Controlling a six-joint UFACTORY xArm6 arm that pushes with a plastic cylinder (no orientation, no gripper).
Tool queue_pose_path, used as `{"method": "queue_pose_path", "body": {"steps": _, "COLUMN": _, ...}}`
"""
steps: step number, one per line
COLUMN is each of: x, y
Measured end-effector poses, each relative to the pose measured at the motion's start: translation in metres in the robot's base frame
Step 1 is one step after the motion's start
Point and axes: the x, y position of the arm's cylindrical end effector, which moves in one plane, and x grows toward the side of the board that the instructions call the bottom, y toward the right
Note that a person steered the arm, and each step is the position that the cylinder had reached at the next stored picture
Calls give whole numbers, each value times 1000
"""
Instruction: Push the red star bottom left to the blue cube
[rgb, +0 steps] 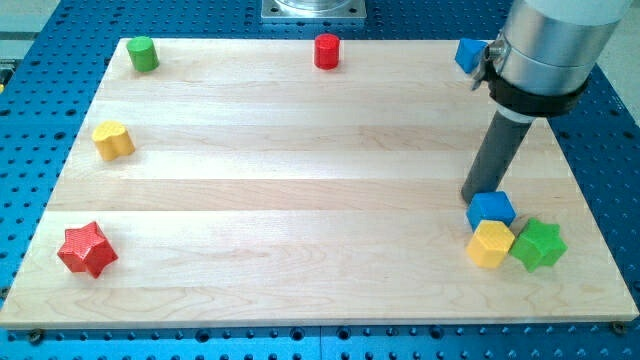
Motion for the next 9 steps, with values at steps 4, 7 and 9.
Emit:
{"method": "queue_pose_path", "body": {"steps": 4, "x": 123, "y": -261}}
{"method": "queue_pose_path", "body": {"steps": 7, "x": 103, "y": -480}}
{"method": "queue_pose_path", "body": {"steps": 9, "x": 28, "y": -355}}
